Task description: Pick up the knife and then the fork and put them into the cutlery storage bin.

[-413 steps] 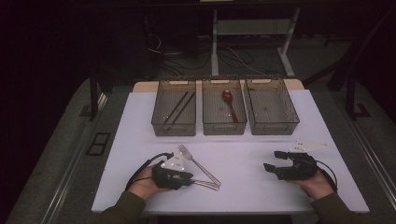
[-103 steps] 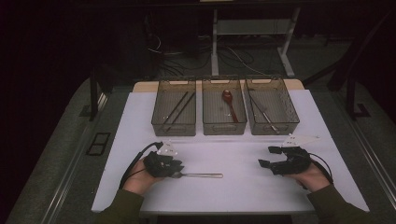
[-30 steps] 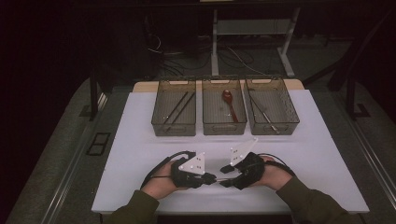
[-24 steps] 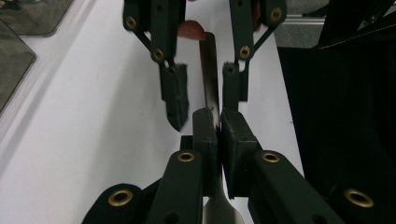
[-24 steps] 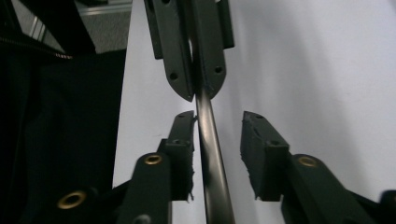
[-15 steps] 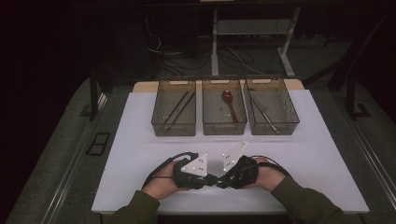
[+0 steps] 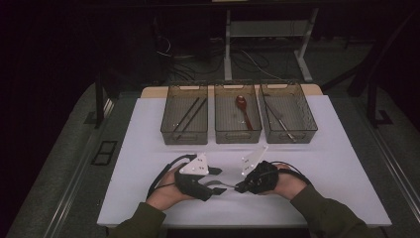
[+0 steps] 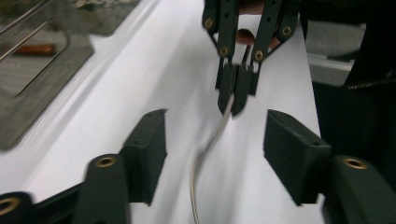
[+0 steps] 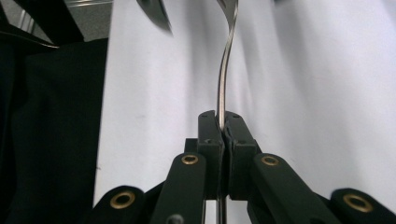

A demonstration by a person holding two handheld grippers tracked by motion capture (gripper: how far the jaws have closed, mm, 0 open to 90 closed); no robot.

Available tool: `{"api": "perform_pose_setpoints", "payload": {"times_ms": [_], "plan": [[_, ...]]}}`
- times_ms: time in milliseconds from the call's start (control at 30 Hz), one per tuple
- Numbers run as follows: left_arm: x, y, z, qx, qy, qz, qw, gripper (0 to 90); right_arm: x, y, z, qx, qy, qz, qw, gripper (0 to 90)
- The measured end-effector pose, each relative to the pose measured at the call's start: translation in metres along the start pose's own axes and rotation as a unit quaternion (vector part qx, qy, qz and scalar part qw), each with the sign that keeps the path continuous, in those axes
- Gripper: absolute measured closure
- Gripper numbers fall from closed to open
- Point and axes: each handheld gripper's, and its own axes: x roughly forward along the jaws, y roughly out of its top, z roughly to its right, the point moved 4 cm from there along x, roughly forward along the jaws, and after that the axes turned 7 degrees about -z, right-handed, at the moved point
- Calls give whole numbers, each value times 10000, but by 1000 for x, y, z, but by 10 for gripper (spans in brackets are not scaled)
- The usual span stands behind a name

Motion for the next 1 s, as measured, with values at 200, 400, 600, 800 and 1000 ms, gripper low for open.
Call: {"api": "perform_pose_setpoints", "payload": {"times_ms": [200, 400, 600, 800, 1000], "plan": [[-17, -18, -8, -370, 324, 99, 9987, 285, -14, -12, 13, 267, -290, 31, 9992, 869], [-30, -33, -15, -867, 668, 241, 9937, 186, -30, -24, 23, 510, -504, 126, 9973, 869], [-29, -43, -13, -1041, 850, 233, 9907, 150, -49, -35, 34, 820, -762, 287, 9933, 869], [-27, -52, -14, -1147, 1035, 221, 9878, 131, -70, -46, 50, 1292, -1065, 474, 9847, 869], [-24, -57, -14, -1224, 1133, 131, 9859, 112, -95, -57, 70, 1752, -1360, 702, 9726, 868]]}}
